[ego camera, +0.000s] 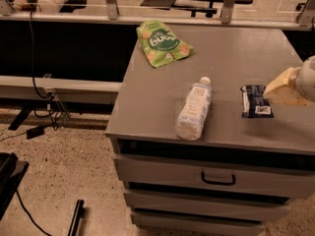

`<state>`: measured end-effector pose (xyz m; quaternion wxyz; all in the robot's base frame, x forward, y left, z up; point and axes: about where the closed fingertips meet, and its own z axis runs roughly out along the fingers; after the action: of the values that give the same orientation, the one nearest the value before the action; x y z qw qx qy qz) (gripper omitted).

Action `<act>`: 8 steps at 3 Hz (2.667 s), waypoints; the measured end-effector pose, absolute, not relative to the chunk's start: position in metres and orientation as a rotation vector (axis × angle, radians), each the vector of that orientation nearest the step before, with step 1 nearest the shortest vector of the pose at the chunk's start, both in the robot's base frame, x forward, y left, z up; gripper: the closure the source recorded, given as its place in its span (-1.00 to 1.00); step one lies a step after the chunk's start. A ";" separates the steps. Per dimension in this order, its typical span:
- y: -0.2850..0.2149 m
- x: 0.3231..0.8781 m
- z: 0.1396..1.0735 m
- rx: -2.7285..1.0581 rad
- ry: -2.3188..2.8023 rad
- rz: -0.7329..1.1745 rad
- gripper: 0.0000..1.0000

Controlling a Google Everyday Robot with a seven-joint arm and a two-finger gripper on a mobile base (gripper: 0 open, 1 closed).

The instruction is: Move rxbar blueberry near blue plastic bottle

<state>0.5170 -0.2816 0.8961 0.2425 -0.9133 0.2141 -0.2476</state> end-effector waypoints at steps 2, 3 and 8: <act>-0.263 0.504 0.883 -2.469 0.574 -0.620 1.00; -0.247 0.508 0.882 -2.467 0.532 -0.638 1.00; -0.233 0.514 0.843 -2.334 0.763 -0.475 -1.00</act>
Offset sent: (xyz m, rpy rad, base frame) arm -0.0118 0.0156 -0.0106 0.0383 0.0184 0.0182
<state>0.5137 -0.2335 0.8433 0.3150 -0.8857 0.2895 -0.1803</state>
